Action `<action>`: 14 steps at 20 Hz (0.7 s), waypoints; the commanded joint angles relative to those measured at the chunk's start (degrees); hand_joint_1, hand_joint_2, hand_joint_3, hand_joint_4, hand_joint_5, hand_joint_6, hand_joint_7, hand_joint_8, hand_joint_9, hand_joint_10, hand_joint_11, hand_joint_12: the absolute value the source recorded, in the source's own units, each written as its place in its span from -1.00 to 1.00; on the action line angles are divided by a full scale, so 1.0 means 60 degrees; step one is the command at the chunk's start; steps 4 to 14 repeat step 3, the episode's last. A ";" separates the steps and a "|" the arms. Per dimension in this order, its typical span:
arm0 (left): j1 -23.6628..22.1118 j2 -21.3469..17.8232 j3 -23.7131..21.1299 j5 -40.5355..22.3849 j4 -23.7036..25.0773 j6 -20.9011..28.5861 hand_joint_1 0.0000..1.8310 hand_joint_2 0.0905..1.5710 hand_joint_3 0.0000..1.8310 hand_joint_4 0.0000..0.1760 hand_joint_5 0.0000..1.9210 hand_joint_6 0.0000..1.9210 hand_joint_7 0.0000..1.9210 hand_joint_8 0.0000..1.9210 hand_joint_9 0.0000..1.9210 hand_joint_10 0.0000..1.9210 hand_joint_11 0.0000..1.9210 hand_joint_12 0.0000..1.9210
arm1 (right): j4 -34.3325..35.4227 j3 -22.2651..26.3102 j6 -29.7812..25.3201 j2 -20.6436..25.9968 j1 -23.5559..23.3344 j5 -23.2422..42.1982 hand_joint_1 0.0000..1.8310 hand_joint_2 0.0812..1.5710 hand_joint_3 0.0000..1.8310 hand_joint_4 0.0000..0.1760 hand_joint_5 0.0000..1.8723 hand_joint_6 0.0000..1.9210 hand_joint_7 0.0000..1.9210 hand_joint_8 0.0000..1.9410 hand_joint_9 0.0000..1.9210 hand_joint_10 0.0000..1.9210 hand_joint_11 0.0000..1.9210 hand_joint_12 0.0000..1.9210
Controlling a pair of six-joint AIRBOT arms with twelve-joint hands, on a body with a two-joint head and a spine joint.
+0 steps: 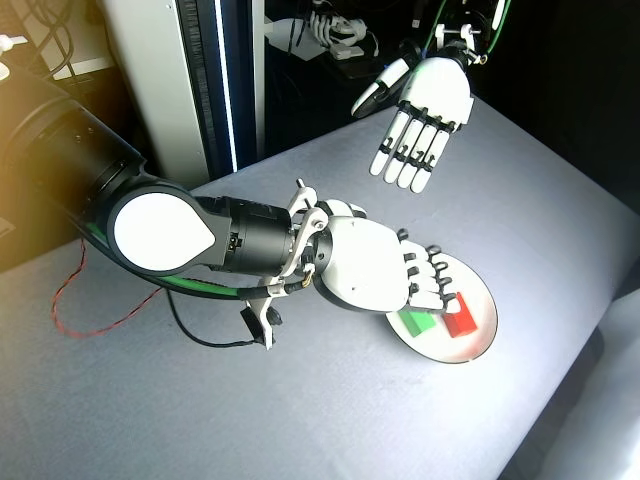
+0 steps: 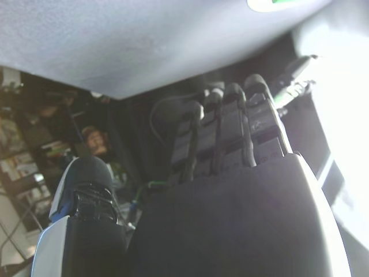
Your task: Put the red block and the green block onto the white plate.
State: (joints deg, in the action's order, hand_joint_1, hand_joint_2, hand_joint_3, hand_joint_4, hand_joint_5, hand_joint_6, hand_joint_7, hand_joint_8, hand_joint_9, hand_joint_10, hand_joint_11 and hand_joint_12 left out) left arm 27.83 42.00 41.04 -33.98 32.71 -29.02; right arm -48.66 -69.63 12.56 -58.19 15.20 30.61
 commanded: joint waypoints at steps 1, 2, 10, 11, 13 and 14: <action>-0.0100 -0.0032 -0.0019 -0.1053 -0.0163 0.0019 -1.00 0.58 -1.00 -1.00 -0.89 -0.99 -0.92 -0.98 -0.98 -0.99 -0.99 -1.00 | 0.0433 0.0010 -0.0002 0.0111 -0.0027 0.0925 -1.00 0.40 -1.00 -1.00 -0.93 -0.99 -0.97 -0.99 -1.00 -1.00 -1.00 -1.00; -0.0098 -0.0032 -0.0012 -0.1059 -0.0162 0.0019 -1.00 0.59 -1.00 -1.00 -0.91 -1.00 -0.95 -1.00 -0.98 -1.00 -0.97 -0.99 | 0.0429 0.0010 -0.0002 0.0113 0.0002 0.1108 -1.00 0.41 -1.00 -1.00 -0.96 -1.00 -0.99 -1.00 -1.00 -1.00 -1.00 -1.00; -0.0096 -0.0032 -0.0005 -0.1069 -0.0157 0.0019 -1.00 0.59 -1.00 -1.00 -0.91 -1.00 -0.95 -1.00 -0.98 -1.00 -0.97 -0.99 | 0.0383 0.0009 0.0001 0.0116 0.0012 0.1260 -1.00 0.41 -1.00 -1.00 -0.96 -1.00 -0.99 -1.00 -1.00 -1.00 -1.00 -1.00; -0.0096 -0.0032 -0.0005 -0.1069 -0.0157 0.0019 -1.00 0.59 -1.00 -1.00 -0.91 -1.00 -0.95 -1.00 -0.98 -1.00 -0.97 -0.99 | 0.0383 0.0009 0.0001 0.0116 0.0012 0.1260 -1.00 0.41 -1.00 -1.00 -0.96 -1.00 -0.99 -1.00 -1.00 -1.00 -1.00 -1.00; -0.0096 -0.0032 -0.0005 -0.1069 -0.0157 0.0019 -1.00 0.59 -1.00 -1.00 -0.91 -1.00 -0.95 -1.00 -0.98 -1.00 -0.97 -0.99 | 0.0383 0.0009 0.0001 0.0116 0.0012 0.1260 -1.00 0.41 -1.00 -1.00 -0.96 -1.00 -0.99 -1.00 -1.00 -1.00 -1.00 -1.00; -0.0096 -0.0032 -0.0005 -0.1069 -0.0157 0.0019 -1.00 0.59 -1.00 -1.00 -0.91 -1.00 -0.95 -1.00 -0.98 -1.00 -0.97 -0.99 | 0.0383 0.0009 0.0001 0.0116 0.0012 0.1260 -1.00 0.41 -1.00 -1.00 -0.96 -1.00 -0.99 -1.00 -1.00 -1.00 -1.00 -1.00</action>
